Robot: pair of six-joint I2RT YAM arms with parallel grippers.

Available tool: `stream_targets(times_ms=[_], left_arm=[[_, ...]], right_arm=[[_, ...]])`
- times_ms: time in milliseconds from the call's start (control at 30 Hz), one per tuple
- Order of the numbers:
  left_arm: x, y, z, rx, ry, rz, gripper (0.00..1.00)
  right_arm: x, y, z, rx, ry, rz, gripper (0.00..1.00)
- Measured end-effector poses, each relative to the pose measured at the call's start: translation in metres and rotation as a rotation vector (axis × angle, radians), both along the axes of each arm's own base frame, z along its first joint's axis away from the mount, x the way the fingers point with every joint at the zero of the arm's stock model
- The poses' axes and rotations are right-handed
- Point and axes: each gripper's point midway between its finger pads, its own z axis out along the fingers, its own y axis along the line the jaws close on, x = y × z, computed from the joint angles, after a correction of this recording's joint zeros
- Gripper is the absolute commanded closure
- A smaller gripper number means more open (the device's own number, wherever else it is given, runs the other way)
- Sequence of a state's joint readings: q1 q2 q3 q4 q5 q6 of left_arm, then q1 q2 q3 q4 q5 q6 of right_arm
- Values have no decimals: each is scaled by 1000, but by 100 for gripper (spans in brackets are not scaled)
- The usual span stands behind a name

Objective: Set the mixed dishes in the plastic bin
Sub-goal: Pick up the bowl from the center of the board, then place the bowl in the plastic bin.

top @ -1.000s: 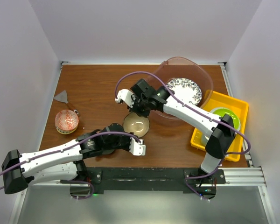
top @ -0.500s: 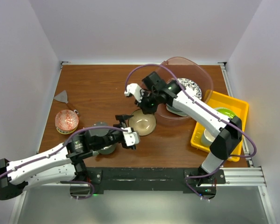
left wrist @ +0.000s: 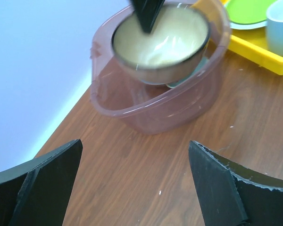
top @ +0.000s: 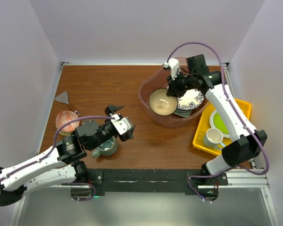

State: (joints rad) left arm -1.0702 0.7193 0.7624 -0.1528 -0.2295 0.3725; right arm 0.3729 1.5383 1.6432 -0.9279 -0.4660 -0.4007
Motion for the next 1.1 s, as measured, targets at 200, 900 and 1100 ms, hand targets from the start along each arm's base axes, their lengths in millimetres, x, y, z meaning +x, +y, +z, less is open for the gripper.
stream_targets(times_ms=[200, 900, 1100], left_arm=[[21, 20, -10, -1, 23, 111, 0], [65, 68, -65, 82, 121, 444, 0], [67, 72, -64, 75, 123, 464, 0]], right_arm=[[22, -39, 22, 88, -44, -150, 100], [97, -144, -14, 202, -18, -626, 100], [111, -160, -44, 158, 21, -715, 100]])
